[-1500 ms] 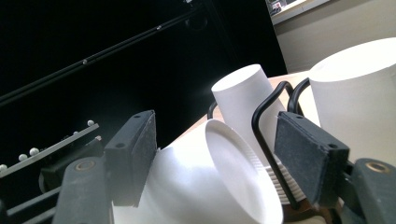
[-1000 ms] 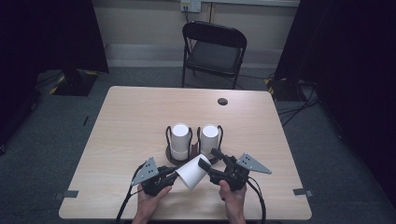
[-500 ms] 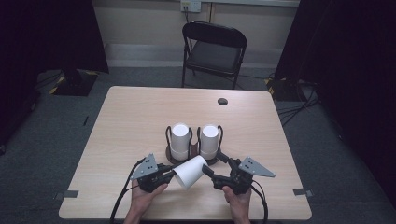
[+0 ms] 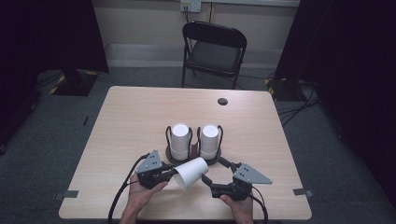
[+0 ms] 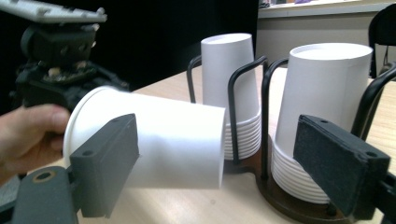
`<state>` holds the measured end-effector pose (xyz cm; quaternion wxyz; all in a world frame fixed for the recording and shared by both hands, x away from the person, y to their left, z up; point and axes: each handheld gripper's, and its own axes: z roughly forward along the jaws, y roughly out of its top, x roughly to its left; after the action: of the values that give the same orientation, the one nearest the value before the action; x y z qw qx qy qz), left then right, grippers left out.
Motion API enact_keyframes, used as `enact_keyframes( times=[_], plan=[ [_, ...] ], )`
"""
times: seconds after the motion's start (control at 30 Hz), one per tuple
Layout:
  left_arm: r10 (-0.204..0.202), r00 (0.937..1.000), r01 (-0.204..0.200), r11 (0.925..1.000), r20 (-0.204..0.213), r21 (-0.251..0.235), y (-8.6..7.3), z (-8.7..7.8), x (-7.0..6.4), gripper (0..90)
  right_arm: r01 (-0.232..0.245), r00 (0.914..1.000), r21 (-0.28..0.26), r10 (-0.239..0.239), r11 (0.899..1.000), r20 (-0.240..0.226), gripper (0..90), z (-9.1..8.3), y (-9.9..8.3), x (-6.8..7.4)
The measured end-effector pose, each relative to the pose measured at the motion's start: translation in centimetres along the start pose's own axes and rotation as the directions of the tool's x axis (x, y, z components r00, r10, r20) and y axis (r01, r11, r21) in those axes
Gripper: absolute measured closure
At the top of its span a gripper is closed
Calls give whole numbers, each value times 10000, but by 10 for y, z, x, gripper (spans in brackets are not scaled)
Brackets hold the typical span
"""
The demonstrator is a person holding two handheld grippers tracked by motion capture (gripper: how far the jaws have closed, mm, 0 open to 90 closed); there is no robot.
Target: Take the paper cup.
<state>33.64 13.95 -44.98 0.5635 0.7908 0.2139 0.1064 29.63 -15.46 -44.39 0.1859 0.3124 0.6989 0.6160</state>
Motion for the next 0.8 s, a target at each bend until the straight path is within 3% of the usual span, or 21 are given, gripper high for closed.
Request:
enact_keyframes(
  times=[0.17,0.47,0.6,0.8],
  plan=[
    [304,9995,-302,9979,-42,577,5,4,1,866,463,9989,251,-460,9986,-131,135,0,-5,4],
    [-59,10000,55,9923,29,1235,9,8,4,867,1308,9913,672,-1292,9891,-266,135,0,-7,12],
    [-76,9998,44,9839,169,1784,15,9,4,867,1774,9834,1357,-1705,9747,-615,149,6,-10,16],
    [-130,9995,67,9756,273,2192,21,12,3,867,2437,9696,1542,-2369,9575,-610,157,8,-13,22]
  ],
)
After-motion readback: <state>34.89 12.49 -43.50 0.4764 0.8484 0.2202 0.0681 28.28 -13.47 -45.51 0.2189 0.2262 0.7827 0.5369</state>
